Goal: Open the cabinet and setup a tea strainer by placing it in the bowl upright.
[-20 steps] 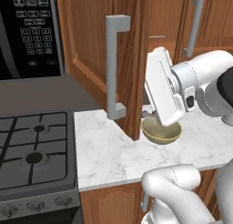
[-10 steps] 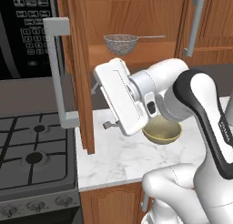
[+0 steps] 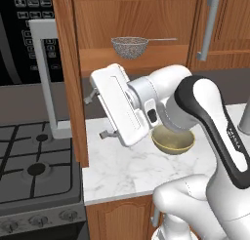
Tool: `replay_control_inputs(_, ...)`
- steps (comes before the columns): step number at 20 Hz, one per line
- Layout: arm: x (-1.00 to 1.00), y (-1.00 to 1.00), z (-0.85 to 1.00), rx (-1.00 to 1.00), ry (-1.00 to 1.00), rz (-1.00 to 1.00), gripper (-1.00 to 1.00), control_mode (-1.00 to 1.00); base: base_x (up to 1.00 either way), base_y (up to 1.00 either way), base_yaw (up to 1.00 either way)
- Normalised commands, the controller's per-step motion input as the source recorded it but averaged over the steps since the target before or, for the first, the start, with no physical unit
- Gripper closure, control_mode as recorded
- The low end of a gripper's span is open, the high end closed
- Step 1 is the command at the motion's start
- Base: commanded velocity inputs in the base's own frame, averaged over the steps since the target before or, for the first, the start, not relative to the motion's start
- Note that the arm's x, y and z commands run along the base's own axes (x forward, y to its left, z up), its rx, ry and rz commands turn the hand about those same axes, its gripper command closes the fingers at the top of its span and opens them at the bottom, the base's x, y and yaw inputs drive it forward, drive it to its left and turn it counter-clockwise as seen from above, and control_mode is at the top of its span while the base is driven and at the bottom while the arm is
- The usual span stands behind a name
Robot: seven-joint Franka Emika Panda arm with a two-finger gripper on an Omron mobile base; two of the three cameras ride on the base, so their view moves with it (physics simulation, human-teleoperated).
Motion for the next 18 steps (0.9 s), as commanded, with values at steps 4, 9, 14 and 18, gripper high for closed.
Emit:
replay_control_inputs(4, 0.0, -0.27, -0.22, -0.13, -0.01, -0.04, -1.0, -1.0, 0.0, 0.0, 0.0)
replay_control_inputs(9, 0.0, -0.39, -0.24, -0.24, -0.08, -0.04, -1.0, -1.0, 0.0, 0.0, 0.0)
replay_control_inputs(14, 0.06, -0.44, -0.11, -0.3, -0.08, -0.02, -1.0, -1.0, 0.0, 0.0, 0.0)
replay_control_inputs(18, 0.12, -0.49, -0.28, -0.39, -0.29, 0.0, -1.0, -1.0, 0.0, 0.0, 0.0)
